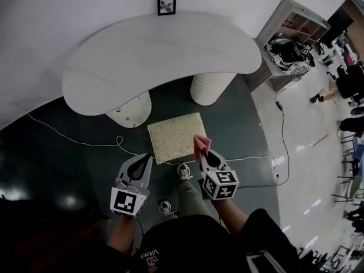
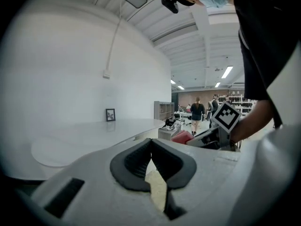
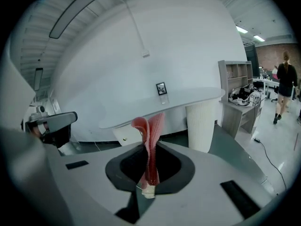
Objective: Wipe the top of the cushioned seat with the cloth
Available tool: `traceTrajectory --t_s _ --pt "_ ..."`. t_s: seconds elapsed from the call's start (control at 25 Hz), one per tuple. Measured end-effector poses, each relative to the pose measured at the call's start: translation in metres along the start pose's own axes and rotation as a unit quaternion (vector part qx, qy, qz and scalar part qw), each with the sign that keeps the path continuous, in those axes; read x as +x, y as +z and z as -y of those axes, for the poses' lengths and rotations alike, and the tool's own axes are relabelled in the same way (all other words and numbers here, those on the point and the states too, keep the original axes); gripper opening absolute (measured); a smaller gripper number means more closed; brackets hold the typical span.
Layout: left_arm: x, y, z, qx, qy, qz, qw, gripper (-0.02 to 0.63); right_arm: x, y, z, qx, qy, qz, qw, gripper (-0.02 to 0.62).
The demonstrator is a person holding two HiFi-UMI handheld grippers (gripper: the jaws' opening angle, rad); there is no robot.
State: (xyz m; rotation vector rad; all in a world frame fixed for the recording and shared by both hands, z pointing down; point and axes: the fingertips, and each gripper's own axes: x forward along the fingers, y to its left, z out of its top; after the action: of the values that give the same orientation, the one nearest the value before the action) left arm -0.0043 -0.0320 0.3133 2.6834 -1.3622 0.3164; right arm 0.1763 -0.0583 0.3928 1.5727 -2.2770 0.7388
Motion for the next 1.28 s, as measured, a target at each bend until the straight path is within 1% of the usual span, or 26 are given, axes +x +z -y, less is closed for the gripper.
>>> traceTrajectory --t_s 0.24,0.48,0.68,0.8,0.96,1.16,1.28 --pt "-0.072 0.006 0.033 0.022 -0.005 0.018 0.9996 0.017 -0.076 -0.009 -0.038 -0.008 0.000 0.043 0.999 0.026" --pt "-0.134 0.024 0.065 0.043 -0.004 0.034 0.9985 0.017 -0.142 -0.017 -0.068 -0.013 0.003 0.074 0.997 0.026" --pt "-0.173 0.023 0.083 0.043 -0.006 0.038 0.9983 0.018 -0.182 -0.030 -0.088 -0.010 0.001 0.086 0.996 0.026" --pt "-0.189 0.021 0.089 0.039 -0.010 0.040 0.9984 0.018 -0.200 -0.036 -0.100 -0.011 0.002 0.090 0.996 0.026" --pt "-0.202 0.014 0.092 0.038 -0.005 0.048 0.9981 0.018 -0.218 -0.041 -0.107 -0.013 0.001 0.091 0.996 0.026" --pt "-0.206 0.023 0.103 0.044 -0.003 0.053 0.9976 0.017 -0.235 -0.035 -0.101 -0.021 0.002 0.100 0.995 0.026" --pt "-0.204 0.034 0.110 0.040 0.007 0.063 0.9972 0.017 -0.241 -0.024 -0.098 -0.030 0.010 0.107 0.994 0.026"
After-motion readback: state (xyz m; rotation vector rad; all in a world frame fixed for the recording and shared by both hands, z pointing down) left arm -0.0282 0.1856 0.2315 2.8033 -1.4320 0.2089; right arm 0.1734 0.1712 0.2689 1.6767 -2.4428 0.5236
